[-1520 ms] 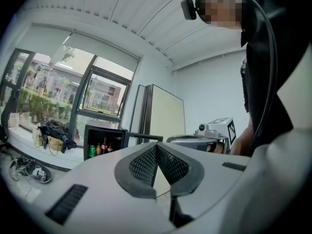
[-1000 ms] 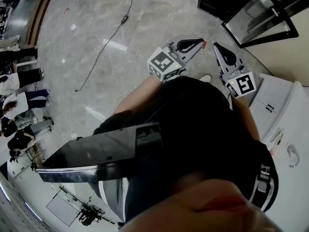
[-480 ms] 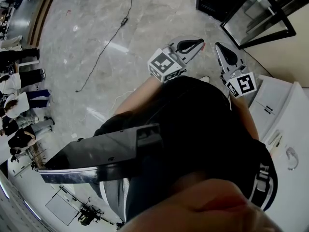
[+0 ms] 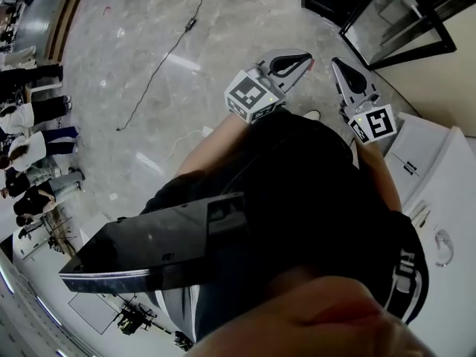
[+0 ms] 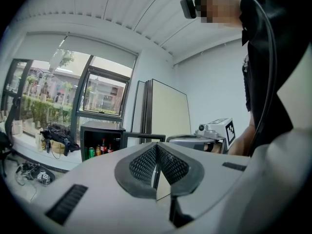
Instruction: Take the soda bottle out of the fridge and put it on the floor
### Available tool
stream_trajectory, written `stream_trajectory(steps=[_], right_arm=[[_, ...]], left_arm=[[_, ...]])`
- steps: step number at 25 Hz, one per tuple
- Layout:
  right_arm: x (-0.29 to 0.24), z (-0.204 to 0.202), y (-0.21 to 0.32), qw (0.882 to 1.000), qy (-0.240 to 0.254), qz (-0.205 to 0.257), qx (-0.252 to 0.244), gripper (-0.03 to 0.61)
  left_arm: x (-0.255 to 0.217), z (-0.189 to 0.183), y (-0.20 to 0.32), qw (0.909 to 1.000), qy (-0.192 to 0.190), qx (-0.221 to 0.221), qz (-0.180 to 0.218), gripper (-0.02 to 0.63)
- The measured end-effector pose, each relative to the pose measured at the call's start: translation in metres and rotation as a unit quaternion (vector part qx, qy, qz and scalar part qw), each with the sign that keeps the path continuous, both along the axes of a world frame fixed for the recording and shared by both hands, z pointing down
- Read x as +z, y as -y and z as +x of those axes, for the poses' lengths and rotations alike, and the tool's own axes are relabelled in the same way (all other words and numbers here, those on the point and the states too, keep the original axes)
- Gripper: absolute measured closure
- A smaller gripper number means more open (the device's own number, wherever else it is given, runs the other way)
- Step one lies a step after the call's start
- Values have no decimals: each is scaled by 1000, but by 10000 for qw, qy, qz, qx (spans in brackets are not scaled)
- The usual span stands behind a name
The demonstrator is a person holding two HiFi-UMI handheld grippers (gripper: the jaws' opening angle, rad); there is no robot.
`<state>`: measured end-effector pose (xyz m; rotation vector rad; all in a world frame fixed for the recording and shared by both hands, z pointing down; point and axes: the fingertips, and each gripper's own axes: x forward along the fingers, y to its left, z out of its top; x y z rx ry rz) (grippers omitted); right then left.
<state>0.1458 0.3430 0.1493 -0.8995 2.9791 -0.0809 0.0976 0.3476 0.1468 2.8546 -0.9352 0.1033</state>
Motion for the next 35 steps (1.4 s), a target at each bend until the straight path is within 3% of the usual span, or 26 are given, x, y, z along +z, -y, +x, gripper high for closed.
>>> stream_trajectory(steps=[12, 28, 35], right_arm=[[-4, -35, 44, 9999, -45, 42, 80, 566], [-8, -125, 155, 9960, -213, -70, 869, 566], [2, -146, 173, 9942, -405, -214, 971, 566]], left_arm=[[-5, -18, 53, 9993, -220, 311, -55, 615], [-10, -102, 166, 9915, -378, 1240, 59, 615], [-6, -124, 191, 9900, -434, 1340, 10, 615]])
